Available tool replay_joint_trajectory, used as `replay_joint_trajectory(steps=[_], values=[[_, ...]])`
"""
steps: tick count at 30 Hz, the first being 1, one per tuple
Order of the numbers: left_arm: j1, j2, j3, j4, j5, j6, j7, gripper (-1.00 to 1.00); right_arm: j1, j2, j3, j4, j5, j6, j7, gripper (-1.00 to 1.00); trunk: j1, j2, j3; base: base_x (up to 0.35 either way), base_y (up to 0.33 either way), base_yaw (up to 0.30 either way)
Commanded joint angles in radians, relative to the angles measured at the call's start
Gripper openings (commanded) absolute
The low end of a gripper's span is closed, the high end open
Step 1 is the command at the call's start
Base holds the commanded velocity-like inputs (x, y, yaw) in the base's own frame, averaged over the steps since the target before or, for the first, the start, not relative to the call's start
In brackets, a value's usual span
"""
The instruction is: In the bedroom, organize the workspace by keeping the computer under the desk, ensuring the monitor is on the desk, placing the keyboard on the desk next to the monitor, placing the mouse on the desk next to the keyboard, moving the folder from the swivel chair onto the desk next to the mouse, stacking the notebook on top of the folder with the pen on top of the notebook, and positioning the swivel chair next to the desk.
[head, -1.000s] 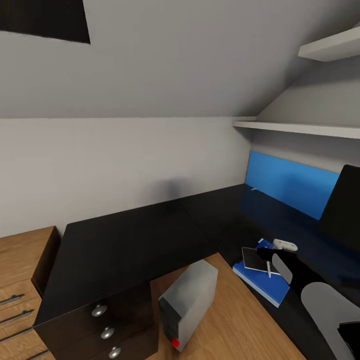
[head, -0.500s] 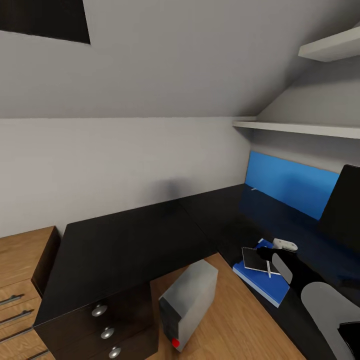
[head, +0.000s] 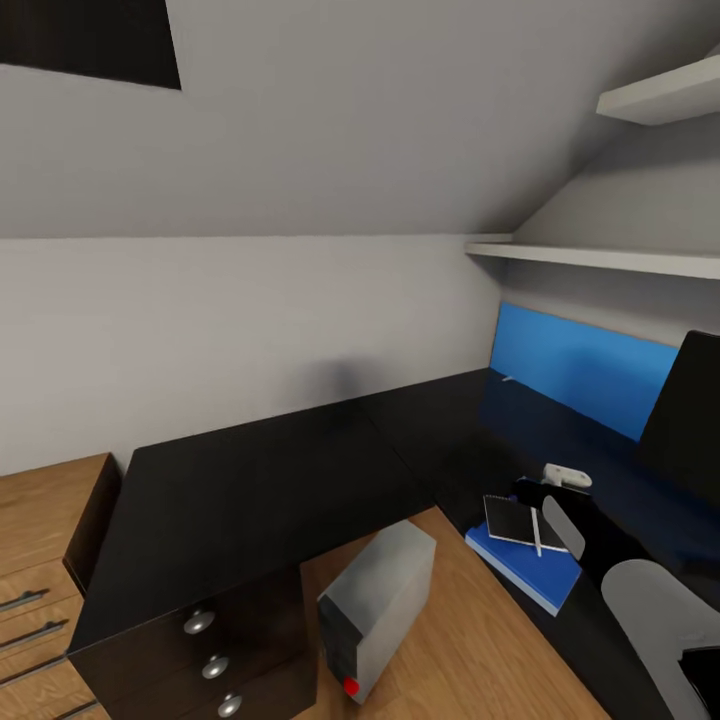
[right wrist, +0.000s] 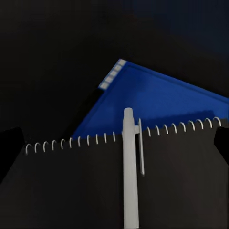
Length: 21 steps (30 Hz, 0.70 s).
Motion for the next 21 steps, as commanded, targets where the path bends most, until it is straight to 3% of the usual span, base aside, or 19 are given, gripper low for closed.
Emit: replay_joint_trajectory(steps=[1, 12, 17, 21], values=[[-0.001, 0.001, -0.008, 0.001, 0.011, -0.006, 0.006, 1.00, 0.000, -0.002, 0.008, -0.009, -0.010, 0.004, -0.009, 1.00, -0.004, 0.007, 0.002, 0.000, 0.000, 0.000], [-0.001, 0.003, -0.008, 0.003, 0.012, -0.005, 0.006, 1.00, 0.008, -0.002, 0.009, -0.143, -0.012, 0.038, -0.021, 1.00, -0.046, 0.084, 0.037, 0.000, 0.000, 0.000], [-0.001, 0.003, -0.007, 0.004, 0.013, -0.003, 0.006, 1.00, 0.071, 0.005, 0.012, -0.302, -0.018, 0.099, -0.088, 1.00, -0.065, 0.119, 0.052, 0.000, 0.000, 0.000], [-0.001, 0.004, -0.007, 0.004, 0.013, -0.002, 0.006, 1.00, 0.125, 0.027, 0.013, -0.394, -0.017, 0.115, -0.145, 1.00, -0.081, 0.147, 0.065, 0.000, 0.000, 0.000]])
